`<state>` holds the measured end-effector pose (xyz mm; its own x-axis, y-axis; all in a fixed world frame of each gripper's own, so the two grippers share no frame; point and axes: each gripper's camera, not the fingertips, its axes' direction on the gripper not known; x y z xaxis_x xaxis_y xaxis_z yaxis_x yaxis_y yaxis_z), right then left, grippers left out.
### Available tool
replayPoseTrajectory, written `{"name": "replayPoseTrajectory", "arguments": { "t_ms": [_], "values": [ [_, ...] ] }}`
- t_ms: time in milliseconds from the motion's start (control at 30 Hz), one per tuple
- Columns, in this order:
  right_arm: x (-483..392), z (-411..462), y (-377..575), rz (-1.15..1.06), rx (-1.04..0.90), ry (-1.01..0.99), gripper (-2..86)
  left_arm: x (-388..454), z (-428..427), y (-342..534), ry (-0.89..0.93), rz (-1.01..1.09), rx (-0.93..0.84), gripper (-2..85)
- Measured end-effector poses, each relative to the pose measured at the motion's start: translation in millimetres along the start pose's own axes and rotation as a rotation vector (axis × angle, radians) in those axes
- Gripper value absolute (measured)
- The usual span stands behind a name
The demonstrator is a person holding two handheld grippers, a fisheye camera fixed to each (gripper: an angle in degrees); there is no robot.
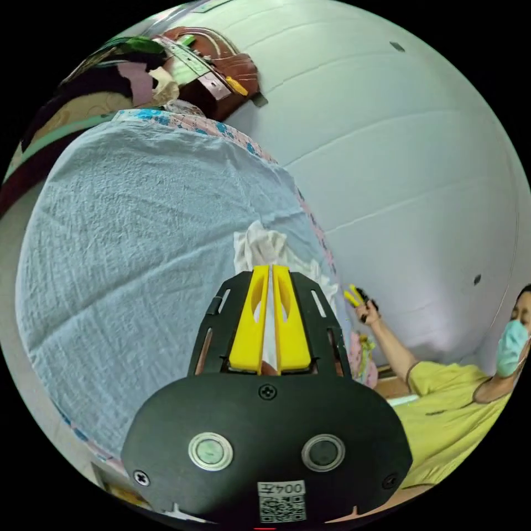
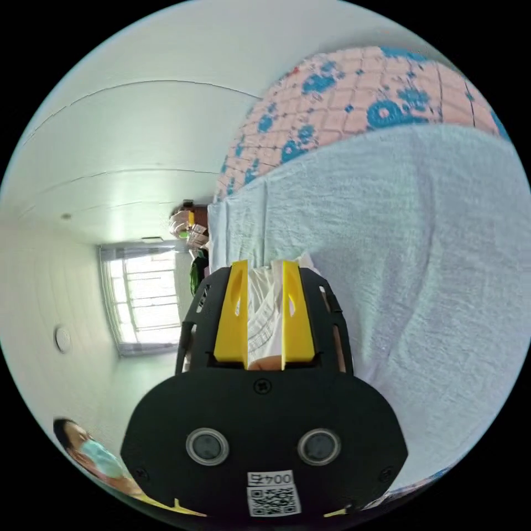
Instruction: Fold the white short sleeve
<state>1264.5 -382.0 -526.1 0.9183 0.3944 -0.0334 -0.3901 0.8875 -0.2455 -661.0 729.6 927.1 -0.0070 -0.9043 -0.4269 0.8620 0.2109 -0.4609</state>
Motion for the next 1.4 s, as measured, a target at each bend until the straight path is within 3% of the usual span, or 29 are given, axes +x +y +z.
{"name": "replayPoseTrajectory", "arguments": {
  "t_ms": [100, 267, 333, 467, 733, 933, 1400],
  "values": [
    [-39.2, -10.1, 49.4, -0.263, 0.022, 0.046, 7.5, 33.8, 6.1, 47.8, -0.081, 0.162, -0.111, 2.0],
    [-70.5, -2.2, 211.9, -0.764, 0.009, 0.385, 7.0, 93.2, 30.9, 130.0, -0.220, 0.400, -0.230, 4.7],
    [-59.6, 7.3, 261.7, -0.833, 0.006, 0.497, 7.7, 107.3, 43.3, 147.1, -0.294, 0.464, -0.269, 6.5],
    [-32.1, 35.2, 322.1, -0.809, -0.072, 0.592, 8.3, 127.5, 67.7, 163.0, -0.402, 0.530, -0.310, 9.7],
    [-31.6, 113.8, 336.2, -0.916, -0.211, 0.845, 10.9, 152.3, 108.1, 163.6, -0.436, 0.557, -0.421, 10.8],
    [-39.1, 161.9, 348.9, -1.021, -0.328, 0.913, 9.5, 170.2, 126.5, 161.5, -0.440, 0.589, -0.476, 10.4],
    [-48.0, 205.2, 364.8, -1.040, -0.369, 0.946, 5.4, 207.6, 158.3, 139.8, -0.461, 0.695, -0.517, 8.5]
  ]
}}
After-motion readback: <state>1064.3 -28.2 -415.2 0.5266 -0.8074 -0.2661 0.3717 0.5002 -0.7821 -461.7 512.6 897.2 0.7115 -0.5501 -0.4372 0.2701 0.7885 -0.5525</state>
